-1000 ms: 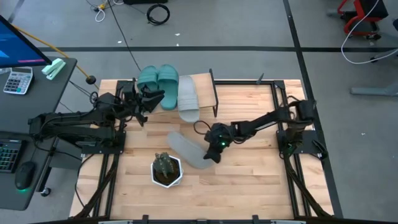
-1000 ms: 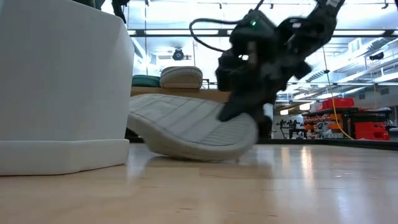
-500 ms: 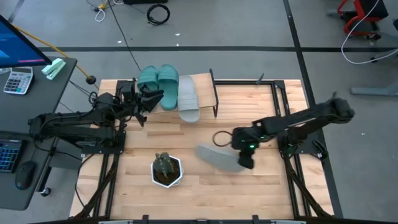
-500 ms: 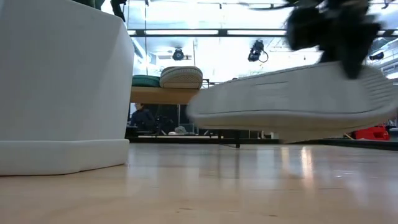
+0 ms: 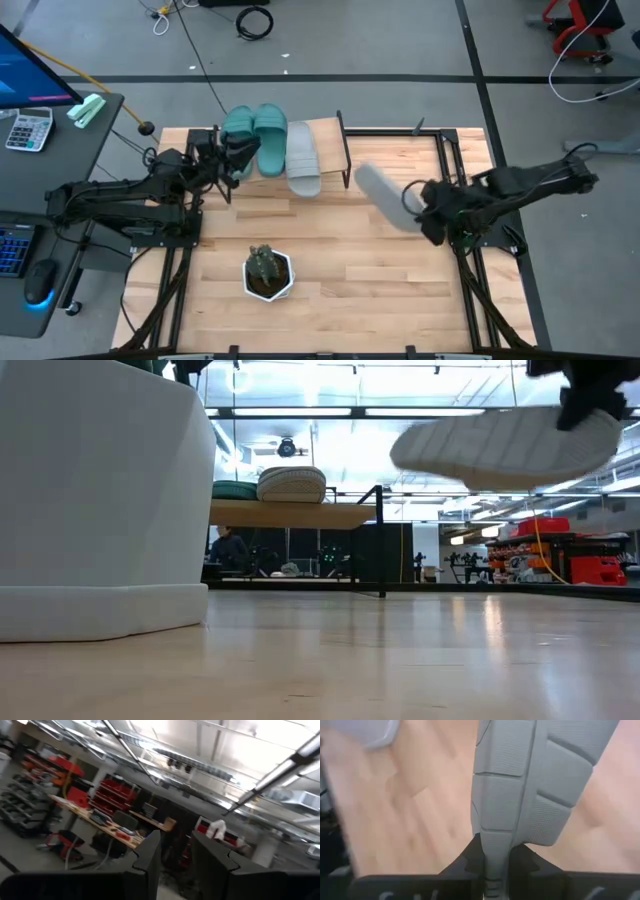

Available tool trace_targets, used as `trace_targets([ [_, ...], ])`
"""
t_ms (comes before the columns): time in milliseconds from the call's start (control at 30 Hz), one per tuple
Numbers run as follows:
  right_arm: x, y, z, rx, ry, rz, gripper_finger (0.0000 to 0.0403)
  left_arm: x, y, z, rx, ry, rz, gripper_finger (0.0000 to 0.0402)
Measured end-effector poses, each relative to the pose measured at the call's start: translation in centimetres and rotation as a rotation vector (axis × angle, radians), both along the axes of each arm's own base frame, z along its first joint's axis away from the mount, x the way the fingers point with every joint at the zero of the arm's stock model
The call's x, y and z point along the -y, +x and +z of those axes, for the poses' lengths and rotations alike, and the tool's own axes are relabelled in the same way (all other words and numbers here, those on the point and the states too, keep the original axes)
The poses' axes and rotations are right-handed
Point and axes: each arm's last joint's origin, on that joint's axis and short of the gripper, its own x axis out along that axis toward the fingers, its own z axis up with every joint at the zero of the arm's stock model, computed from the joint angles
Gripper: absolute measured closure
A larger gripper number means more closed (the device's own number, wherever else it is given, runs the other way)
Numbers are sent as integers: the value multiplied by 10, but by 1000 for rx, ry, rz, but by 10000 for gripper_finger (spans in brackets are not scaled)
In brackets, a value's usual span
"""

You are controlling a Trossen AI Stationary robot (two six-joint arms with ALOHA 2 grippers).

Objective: Pick and place slides into the shelf
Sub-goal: Put the gray slipper on the shelf

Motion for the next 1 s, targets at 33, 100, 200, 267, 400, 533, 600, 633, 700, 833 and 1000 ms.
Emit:
trace_targets([
  [33,2,-3,8,0,-46,-23,355,0,0,0,1,-6,14,289],
  [100,6,-7,24,-8,-152,-59,355,-1,0,0,4,-21,43,289],
  [200,11,-7,48,-22,-347,-100,355,-2,-1,0,17,-37,72,288],
  [267,14,-4,61,-51,-477,-105,355,-2,0,0,36,-57,76,287],
  [400,17,12,74,-127,-656,-81,355,-3,9,0,46,-87,80,290],
  [533,20,28,75,-219,-743,-33,355,2,32,15,-4,-38,117,292],
  [600,20,33,74,-257,-785,-16,355,5,46,25,-66,3,156,292],
  [633,21,34,74,-272,-805,-14,355,6,54,31,-98,15,182,292],
  [700,22,35,74,-295,-856,-19,355,8,67,42,-165,24,239,292],
  [833,26,37,78,-315,-1022,-38,355,6,92,59,-304,-17,297,291],
  [1000,27,40,84,-385,-1212,44,355,-6,112,75,-324,-248,267,275],
])
